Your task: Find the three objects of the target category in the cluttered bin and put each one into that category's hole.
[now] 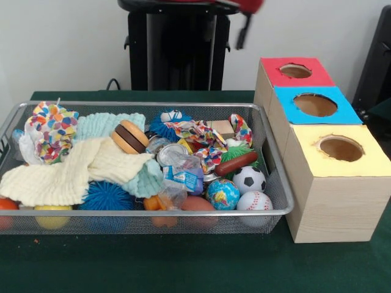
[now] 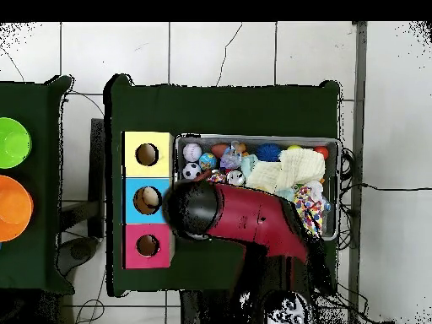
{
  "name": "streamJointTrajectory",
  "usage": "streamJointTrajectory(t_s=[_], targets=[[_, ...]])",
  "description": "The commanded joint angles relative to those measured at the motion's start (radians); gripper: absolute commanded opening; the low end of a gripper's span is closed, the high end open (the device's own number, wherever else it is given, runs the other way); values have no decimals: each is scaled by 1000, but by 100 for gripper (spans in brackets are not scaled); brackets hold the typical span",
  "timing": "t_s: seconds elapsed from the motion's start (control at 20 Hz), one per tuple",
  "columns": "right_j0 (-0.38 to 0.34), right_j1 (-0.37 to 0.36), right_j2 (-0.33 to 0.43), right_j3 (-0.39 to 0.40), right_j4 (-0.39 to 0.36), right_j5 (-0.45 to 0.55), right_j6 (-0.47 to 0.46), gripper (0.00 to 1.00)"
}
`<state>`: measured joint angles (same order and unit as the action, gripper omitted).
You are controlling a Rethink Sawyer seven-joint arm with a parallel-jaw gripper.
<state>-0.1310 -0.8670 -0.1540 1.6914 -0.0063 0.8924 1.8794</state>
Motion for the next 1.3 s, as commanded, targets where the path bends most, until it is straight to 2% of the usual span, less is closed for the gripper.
streamJointTrajectory(t_s=[0.05, 0.15, 0.25, 0.3, 0.35, 0.45, 0.5, 0.65, 0.8, 0.95, 1.05, 1.2, 1.3], targets=[[-290, -34, 132, 12, -109, 5, -456, 100], [-371, 10, 177, -5, -136, -28, -490, 100], [-434, 147, 226, -46, -200, -124, -484, 100], [-456, 219, 245, -64, -238, -230, -453, 100], [-452, 286, 237, -104, -277, -237, -422, 100], [-440, 371, 230, -160, -316, -246, -355, 100], [-434, 397, 232, -185, -335, -204, -350, 100], [-430, 413, 256, -165, -344, -232, -304, 100], [-442, 425, 303, -142, -363, -289, -304, 100], [-447, 463, 323, -189, -391, -307, -297, 100], [-452, 491, 337, -251, -412, -263, -324, 100], [-440, 466, 335, -302, -418, -175, -315, 100], [-448, 459, 357, -332, -414, -104, -347, 100]])
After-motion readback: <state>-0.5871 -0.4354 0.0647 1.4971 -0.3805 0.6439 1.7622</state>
